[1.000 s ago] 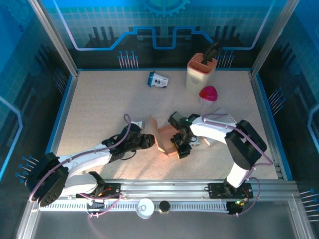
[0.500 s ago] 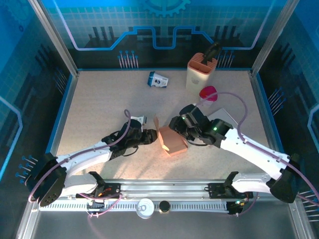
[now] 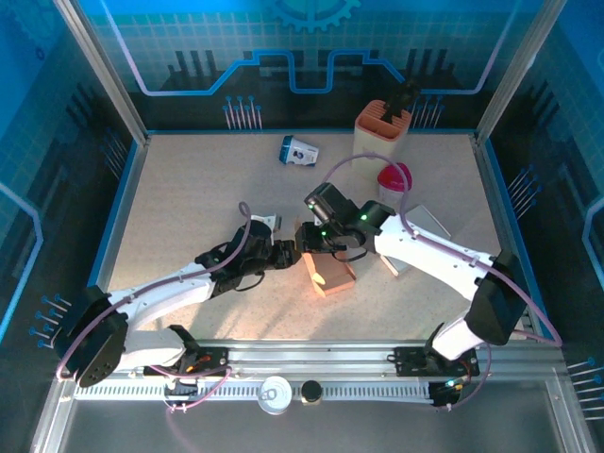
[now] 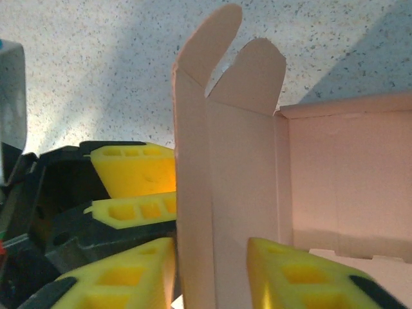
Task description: Fold the paper box
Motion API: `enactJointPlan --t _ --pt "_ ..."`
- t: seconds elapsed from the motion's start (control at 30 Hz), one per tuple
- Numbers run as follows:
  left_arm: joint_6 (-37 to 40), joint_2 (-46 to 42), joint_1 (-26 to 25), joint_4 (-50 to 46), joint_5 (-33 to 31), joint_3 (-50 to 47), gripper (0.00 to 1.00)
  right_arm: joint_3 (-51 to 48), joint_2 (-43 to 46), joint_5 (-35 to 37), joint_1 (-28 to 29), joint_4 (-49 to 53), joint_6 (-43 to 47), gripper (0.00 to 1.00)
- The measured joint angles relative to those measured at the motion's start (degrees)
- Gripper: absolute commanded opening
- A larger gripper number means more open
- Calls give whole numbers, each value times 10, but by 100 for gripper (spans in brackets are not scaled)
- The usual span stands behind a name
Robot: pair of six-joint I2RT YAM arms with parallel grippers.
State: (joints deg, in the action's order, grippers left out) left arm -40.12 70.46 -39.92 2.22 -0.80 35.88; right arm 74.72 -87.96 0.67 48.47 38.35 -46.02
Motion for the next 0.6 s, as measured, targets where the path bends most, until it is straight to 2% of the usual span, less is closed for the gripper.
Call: enactJointPlan --t 0.1,0.23,0.4,0.5,0.6 --pt "2 0 0 -7 0 1 42 0 -9 -2 0 -1 -7 1" --pt "12 -1 0 -23 -11 3 48 -5 -7 13 0 -23 -49 0" --pt "26 -44 0 -69 -42 4 49 -63 54 95 13 -57 -172 0" --pt "37 -87 0 -96 -61 4 50 -59 81 177 36 -28 -273 0" --pt "48 -119 0 -120 -70 4 49 8 65 260 65 71 -403 0"
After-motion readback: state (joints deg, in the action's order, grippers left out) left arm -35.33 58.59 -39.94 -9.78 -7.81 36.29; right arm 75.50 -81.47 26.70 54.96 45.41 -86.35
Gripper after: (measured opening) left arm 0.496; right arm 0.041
